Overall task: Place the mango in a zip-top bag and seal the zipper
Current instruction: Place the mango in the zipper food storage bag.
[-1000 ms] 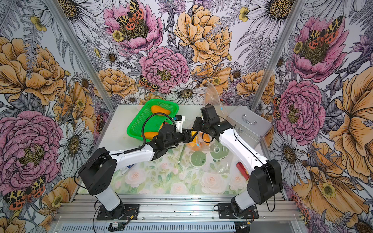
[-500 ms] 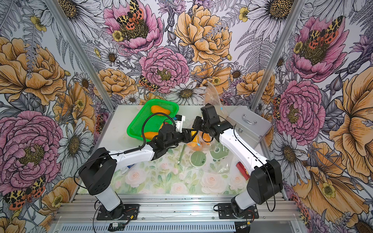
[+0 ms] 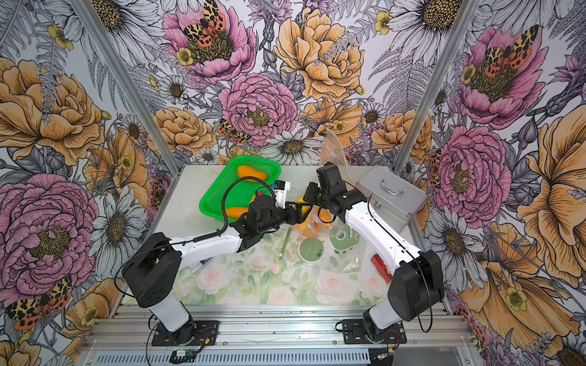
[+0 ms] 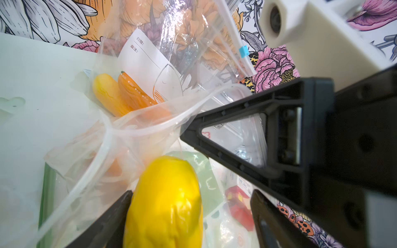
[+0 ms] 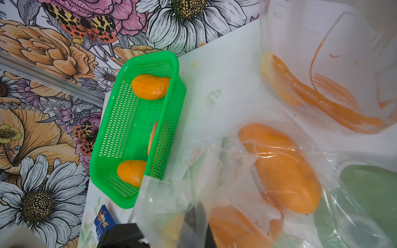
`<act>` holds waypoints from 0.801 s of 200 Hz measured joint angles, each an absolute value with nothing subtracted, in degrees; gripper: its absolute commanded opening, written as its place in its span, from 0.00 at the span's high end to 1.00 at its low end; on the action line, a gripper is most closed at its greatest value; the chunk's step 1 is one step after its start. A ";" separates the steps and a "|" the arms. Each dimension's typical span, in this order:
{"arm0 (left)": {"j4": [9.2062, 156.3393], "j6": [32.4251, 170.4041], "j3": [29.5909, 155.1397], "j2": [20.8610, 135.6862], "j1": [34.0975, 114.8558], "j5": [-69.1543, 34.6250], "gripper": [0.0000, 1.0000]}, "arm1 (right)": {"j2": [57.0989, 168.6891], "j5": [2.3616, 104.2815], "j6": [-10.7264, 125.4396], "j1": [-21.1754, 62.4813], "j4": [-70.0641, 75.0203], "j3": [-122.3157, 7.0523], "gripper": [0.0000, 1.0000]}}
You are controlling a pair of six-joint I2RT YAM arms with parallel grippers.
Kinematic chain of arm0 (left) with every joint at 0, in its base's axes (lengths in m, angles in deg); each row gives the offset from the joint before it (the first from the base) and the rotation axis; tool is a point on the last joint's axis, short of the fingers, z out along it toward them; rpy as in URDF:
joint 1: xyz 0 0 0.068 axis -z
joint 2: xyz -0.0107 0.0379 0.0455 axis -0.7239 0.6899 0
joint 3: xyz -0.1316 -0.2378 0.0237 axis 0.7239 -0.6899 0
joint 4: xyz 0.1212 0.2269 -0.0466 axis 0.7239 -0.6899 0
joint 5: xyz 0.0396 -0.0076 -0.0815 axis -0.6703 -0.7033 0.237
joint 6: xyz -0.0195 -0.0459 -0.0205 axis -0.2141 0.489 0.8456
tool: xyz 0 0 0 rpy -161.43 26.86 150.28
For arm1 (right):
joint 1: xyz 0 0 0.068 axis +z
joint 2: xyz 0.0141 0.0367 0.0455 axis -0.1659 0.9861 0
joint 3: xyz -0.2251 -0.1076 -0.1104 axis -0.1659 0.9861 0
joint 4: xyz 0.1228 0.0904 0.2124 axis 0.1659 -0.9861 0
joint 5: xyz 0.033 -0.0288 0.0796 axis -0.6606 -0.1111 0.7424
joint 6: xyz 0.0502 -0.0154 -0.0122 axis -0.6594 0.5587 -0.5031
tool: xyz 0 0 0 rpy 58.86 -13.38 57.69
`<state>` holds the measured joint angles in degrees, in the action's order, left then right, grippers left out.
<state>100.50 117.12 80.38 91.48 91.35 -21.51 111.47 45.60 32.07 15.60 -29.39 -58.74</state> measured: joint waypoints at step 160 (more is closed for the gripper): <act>80.94 108.79 90.35 86.65 90.69 -24.61 0.01 | 109.96 43.91 29.05 14.83 -24.76 -58.74 1.00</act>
